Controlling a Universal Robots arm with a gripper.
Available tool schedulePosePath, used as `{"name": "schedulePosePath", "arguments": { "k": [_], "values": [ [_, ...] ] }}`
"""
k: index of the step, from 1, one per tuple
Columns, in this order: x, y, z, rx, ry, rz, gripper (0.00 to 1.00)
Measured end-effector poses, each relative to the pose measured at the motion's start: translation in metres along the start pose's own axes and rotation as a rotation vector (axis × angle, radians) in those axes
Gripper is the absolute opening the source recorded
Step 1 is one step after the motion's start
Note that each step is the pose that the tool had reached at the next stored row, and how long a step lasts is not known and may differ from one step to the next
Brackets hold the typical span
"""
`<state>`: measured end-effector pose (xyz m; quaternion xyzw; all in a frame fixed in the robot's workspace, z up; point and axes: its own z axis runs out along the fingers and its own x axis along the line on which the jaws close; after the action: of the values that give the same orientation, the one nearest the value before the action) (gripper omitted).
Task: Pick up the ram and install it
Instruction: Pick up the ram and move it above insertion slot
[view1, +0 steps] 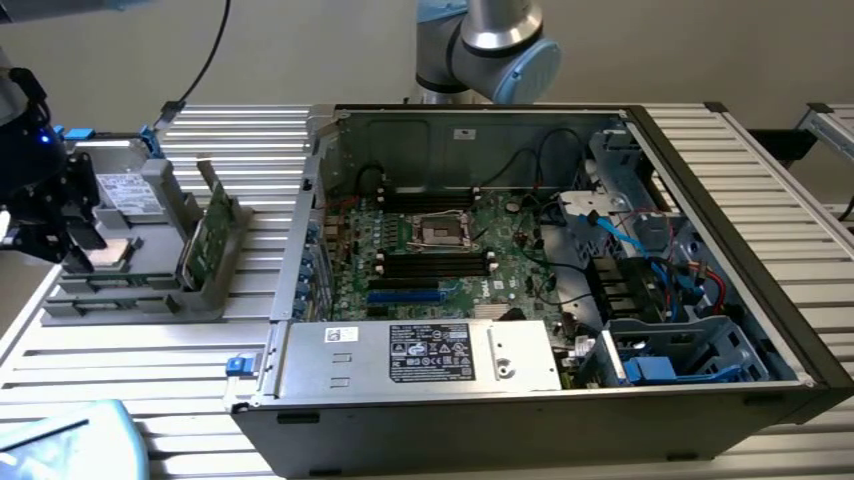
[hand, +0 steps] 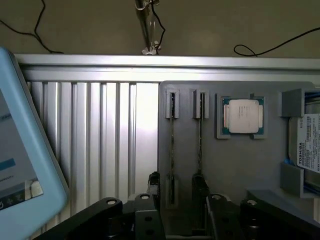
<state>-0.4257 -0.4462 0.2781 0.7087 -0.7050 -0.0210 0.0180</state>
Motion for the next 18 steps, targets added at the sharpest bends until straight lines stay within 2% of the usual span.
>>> {"name": "schedulePosePath", "arguments": {
  "k": [4,9,18],
  "values": [
    [0.0,-0.0001,0.0069,0.0026,0.0001,-0.001,0.4],
    [0.0,-0.0001,0.016,0.0027,0.0006,-0.01,0.4],
    [0.001,0.0005,0.0324,0.0025,0.0029,-0.06,0.4]
  ]
}}
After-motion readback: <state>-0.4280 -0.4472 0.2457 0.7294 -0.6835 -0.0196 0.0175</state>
